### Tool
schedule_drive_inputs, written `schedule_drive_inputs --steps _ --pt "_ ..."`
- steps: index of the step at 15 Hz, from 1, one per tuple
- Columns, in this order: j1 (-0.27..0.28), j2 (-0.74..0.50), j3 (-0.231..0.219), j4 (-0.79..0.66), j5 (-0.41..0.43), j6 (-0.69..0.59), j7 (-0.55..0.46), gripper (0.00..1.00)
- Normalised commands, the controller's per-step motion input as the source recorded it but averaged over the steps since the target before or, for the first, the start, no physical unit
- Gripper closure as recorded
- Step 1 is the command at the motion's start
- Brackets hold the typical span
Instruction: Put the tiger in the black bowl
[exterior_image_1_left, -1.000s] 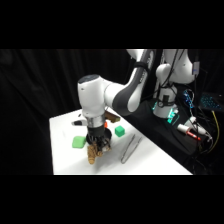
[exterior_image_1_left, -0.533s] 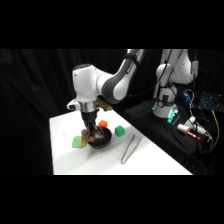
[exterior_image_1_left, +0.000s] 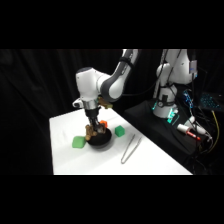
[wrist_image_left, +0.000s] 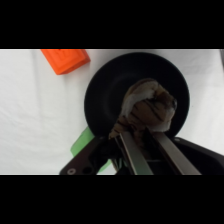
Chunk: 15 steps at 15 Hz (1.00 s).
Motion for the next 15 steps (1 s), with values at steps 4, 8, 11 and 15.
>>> schedule_drive_inputs --steps 4,8,11,15 --pt "-0.041 -0.14 0.009 -0.19 0.093 0.1 0.01 0.36" --pt "0.012 -0.26 -0.009 -0.16 0.015 -0.04 0.03 0.06" --pt "0.037 -0.42 -0.007 -0.13 -0.053 -0.21 -0.03 0.0" --pt "0.038 -0.41 -0.01 -0.02 -0.05 -0.35 -0.07 0.0"
